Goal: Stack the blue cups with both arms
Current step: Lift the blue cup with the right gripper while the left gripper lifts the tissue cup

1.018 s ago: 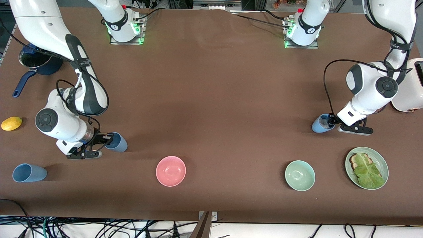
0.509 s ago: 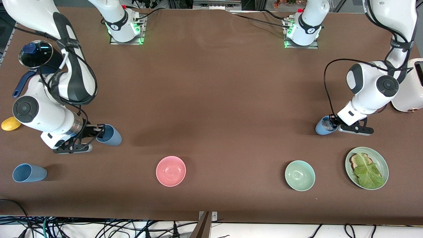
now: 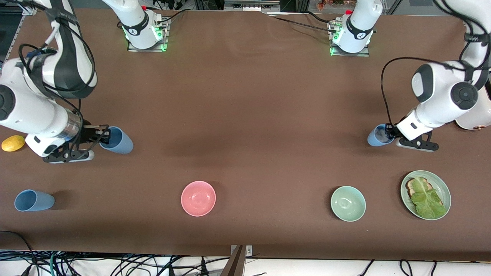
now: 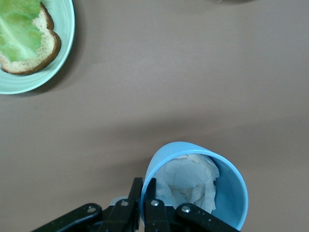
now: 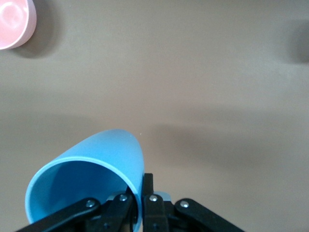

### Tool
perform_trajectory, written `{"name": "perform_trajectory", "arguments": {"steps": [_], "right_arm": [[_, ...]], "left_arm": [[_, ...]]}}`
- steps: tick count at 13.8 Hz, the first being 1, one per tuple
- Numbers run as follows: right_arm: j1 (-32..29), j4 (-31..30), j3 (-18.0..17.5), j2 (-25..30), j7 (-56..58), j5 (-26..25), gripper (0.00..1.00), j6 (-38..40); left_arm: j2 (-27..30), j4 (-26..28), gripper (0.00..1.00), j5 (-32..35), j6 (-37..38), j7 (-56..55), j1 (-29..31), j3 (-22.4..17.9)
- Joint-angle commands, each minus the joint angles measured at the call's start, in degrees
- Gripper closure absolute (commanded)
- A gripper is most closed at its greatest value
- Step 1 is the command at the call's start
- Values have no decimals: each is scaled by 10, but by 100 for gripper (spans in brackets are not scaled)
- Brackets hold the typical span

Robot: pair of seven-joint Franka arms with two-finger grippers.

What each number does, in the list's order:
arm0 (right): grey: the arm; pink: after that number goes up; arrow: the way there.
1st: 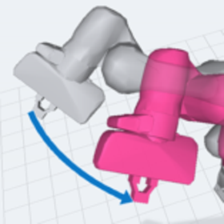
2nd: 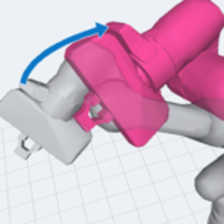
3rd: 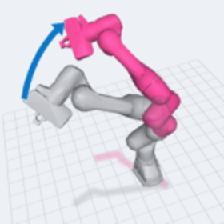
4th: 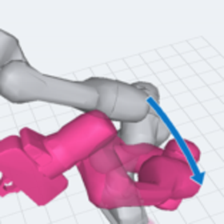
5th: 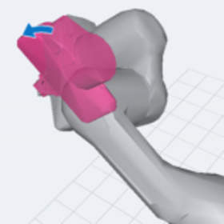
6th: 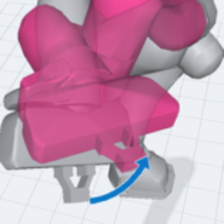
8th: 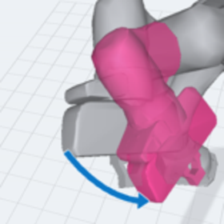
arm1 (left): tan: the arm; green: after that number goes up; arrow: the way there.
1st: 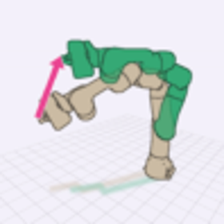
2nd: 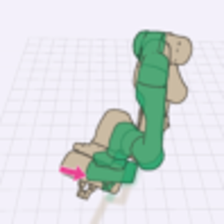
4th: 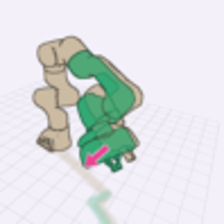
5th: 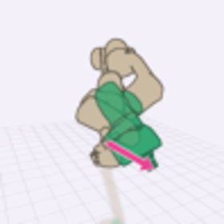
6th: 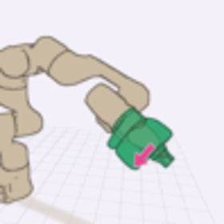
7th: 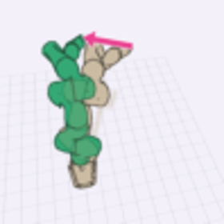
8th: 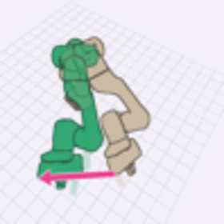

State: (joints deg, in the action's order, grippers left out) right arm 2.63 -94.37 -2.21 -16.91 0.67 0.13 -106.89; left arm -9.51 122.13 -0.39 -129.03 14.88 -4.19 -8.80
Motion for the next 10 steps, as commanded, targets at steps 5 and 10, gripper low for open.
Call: {"name": "perform_trajectory", "arguments": {"steps": [5,10], "right_arm": [[-1,-8,-2,76,3,-2,100,77],[0,-3,-3,115,3,-5,100,128]], "left_arm": [[37,-129,100,-5,205,8,-8,-2],[31,-208,100,-5,275,-65,-57,0]]}}
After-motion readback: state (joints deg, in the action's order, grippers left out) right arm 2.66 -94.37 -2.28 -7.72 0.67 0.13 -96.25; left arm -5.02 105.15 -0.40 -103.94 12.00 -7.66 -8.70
